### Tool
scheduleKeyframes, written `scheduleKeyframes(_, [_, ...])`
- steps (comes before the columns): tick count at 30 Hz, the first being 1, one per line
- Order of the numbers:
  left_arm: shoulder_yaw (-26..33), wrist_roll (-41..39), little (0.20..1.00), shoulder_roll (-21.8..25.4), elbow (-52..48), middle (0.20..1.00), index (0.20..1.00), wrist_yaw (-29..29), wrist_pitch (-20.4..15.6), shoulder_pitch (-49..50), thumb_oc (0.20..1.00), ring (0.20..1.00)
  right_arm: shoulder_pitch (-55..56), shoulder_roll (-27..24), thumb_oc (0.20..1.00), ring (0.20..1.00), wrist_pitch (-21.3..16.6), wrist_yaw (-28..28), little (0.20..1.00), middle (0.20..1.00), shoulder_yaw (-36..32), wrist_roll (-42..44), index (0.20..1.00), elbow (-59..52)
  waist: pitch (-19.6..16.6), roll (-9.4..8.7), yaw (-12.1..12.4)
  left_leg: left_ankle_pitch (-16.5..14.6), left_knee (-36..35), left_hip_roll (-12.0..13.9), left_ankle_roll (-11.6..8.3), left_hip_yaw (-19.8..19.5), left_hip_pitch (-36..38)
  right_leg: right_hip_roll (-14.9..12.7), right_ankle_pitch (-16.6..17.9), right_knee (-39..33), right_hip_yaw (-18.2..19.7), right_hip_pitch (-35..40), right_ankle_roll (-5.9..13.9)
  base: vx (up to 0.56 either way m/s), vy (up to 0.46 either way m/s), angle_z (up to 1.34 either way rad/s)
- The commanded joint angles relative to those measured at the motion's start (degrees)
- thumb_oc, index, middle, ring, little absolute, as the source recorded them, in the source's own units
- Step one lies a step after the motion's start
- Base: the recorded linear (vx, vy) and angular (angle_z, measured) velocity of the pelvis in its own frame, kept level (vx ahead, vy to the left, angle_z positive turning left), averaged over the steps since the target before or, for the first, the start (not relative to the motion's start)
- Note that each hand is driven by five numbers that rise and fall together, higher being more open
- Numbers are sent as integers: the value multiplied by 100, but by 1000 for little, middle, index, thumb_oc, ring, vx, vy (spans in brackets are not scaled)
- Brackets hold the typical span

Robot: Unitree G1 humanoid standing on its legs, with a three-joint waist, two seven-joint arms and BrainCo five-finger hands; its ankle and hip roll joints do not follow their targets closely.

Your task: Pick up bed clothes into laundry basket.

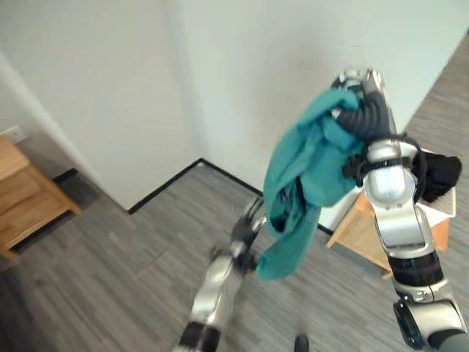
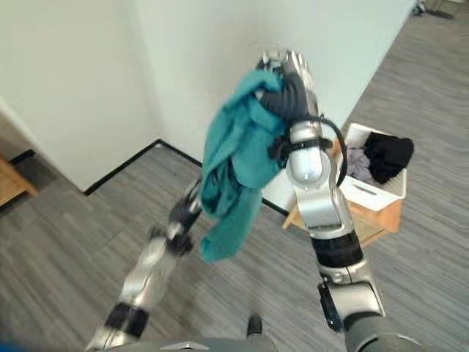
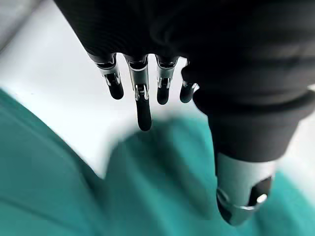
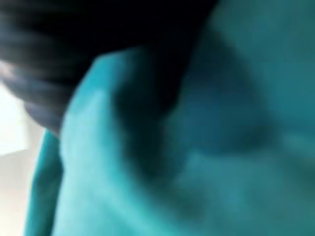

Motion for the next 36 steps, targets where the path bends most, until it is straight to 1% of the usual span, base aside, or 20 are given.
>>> scheduleKeyframes(1, [-185,-320,1000,-246,-490,1000,1000,-671,-699,-1123,1000,1000,-484,-20,200,200,-409,-125,200,200,-473,-284,200,-27,-107,91,390,90,-61,560,120,704,478,-438,-607,749,-1526,328,-33,57,1,-181])
scheduleKeyframes(3, [-277,-338,1000,-315,-626,1000,1000,-632,-784,-1156,1000,1000,-238,10,200,200,-460,-145,200,200,-479,-283,200,-147,-171,125,356,-3,-61,524,57,941,634,-488,-653,599,-1704,533,32,124,-1,-122])
scheduleKeyframes(7, [-614,-237,1000,-469,-691,1000,1000,-472,-993,-1123,1000,1000,340,-81,200,200,-448,-104,200,200,-509,-165,200,-553,-298,151,257,-210,-61,389,-30,1133,1036,-256,-471,25,-1231,587,-93,165,-105,-71])
scheduleKeyframes(10, [-755,-181,1000,-696,-706,1000,1000,-307,-1142,-1136,1000,1000,313,-140,200,200,-387,42,200,200,-516,-153,200,-682,-324,253,170,-162,122,312,-228,1373,1373,-134,-608,-26,-914,615,-117,213,-124,-100])
scheduleKeyframes(12, [-832,-175,1000,-859,-666,1000,1000,-140,-1325,-1228,1000,1000,203,-194,200,200,-429,91,200,200,-459,-77,200,-707,-196,218,275,-38,1026,509,-337,911,1110,-20,-697,-26,-524,655,-183,144,-145,-128])
scheduleKeyframes(13, [-848,-154,1000,-948,-603,1000,1000,-64,-1398,-1302,1000,1000,191,-264,200,200,-447,91,200,200,-432,-68,200,-701,-109,162,364,-5,1511,513,-231,396,788,7,-676,-26,-358,632,-299,69,-175,-101])
scheduleKeyframes(15, [-890,-175,1000,-1051,-503,1000,1000,39,-1597,-1351,1000,1000,245,-429,200,200,-501,30,200,200,-523,-70,200,-656,-34,50,506,-467,2034,122,84,-847,-4,20,-818,-26,-13,641,-403,125,-115,-109])
scheduleKeyframes(16, [-928,-233,1000,-1121,-420,1000,1000,-34,-1718,-1299,1000,1000,352,-559,200,200,-522,-3,200,200,-589,-85,200,-608,-16,38,451,-818,1979,-20,179,-1199,-197,25,-824,-26,246,642,-389,135,-20,-108])
scheduleKeyframes(18, [-922,-205,1000,-1130,-325,1000,1000,-53,-1766,-1302,1000,1000,357,-615,200,200,-541,-10,200,200,-612,-85,200,-568,-3,16,482,-900,1838,-211,272,-1374,-373,28,-830,-26,438,663,-406,212,66,-68])
scheduleKeyframes(19, [-915,-221,1000,-1120,-250,1000,1000,-66,-1858,-1335,1000,1000,293,-708,200,200,-584,-39,200,200,-653,-74,200,-455,13,66,614,-596,1153,-514,362,-1851,-567,163,-825,-26,813,684,-441,251,89,-64])
scheduleKeyframes(20, [-915,-221,1000,-1122,-248,1000,1000,-66,-1859,-1338,1000,1000,291,-710,200,200,-586,-40,200,200,-653,-73,200,-453,11,62,622,-571,1114,-521,362,-1841,-551,158,-822,-26,821,678,-441,327,114,-83])
scheduleKeyframes(21, [-892,-250,1000,-1096,-214,1000,1000,-63,-1911,-1349,1000,1000,210,-846,200,200,-620,-113,200,200,-686,-72,200,-276,23,126,705,-219,631,-589,405,-2237,-703,276,-863,-26,1149,743,-451,254,88,-105])
scheduleKeyframes(22, [-873,-295,1000,-1090,-202,1000,1000,-85,-1934,-1342,1000,1000,170,-946,200,200,-622,-177,200,200,-716,-61,200,-179,20,154,774,25,278,-584,382,-2311,-655,313,-909,-26,1317,771,-446,352,126,-115])
scheduleKeyframes(27, [-885,-341,1000,-1135,2,1000,1000,-134,-1888,-1250,1000,1000,-98,-1258,200,200,-485,-188,200,200,-850,-67,200,260,-114,277,705,193,-61,-447,400,-2048,-476,396,-1225,-26,1594,1076,-384,273,122,-92])
scheduleKeyframes(30, [-868,-337,1000,-986,80,1000,1000,-262,-1822,-1040,1000,1000,-608,-1418,200,200,-327,-117,200,200,-716,-221,200,755,-159,181,715,96,-61,-372,483,-1561,-135,225,-1305,347,1512,1264,-25,256,126,-52])
scheduleKeyframes(31, [-850,-357,1000,-888,68,1000,1000,-286,-1806,-989,1000,1000,-715,-1570,200,200,-245,-71,200,200,-715,-302,200,815,-118,216,722,150,-61,-227,452,-1453,-96,242,-1391,934,1446,923,200,140,42,-64])
scheduleKeyframes(32, [-743,-386,1000,-827,51,1000,1000,-286,-1751,-993,1000,1000,-857,-1663,200,200,-168,-55,200,200,-745,-331,200,900,-112,240,789,113,-61,-132,451,-1305,-82,180,-1427,1259,1217,528,279,95,20,-77])
scheduleKeyframes(33, [-734,-389,1000,-827,49,1000,1000,-288,-1746,-1004,1000,1000,-874,-1664,200,200,-163,-52,200,200,-740,-333,200,905,-139,250,798,118,-61,-120,450,-1296,-123,189,-1426,1286,1228,468,274,87,-37,-43])
scheduleKeyframes(34, [-698,-393,1000,-756,24,1000,1000,-333,-1659,-1017,1000,1000,-954,-1717,200,200,-88,-21,200,200,-817,-380,200,992,-133,230,824,42,-61,-86,452,-1222,-101,118,-1221,1129,1031,231,254,82,-49,-36])
scheduleKeyframes(36, [-650,-353,1000,-689,34,1000,1000,-381,-1524,-1049,1000,1000,-1028,-1801,200,200,70,93,200,200,-929,-412,200,966,-129,187,795,-66,-61,-120,466,-1228,-40,157,-908,842,1036,-17,140,175,-75,2])
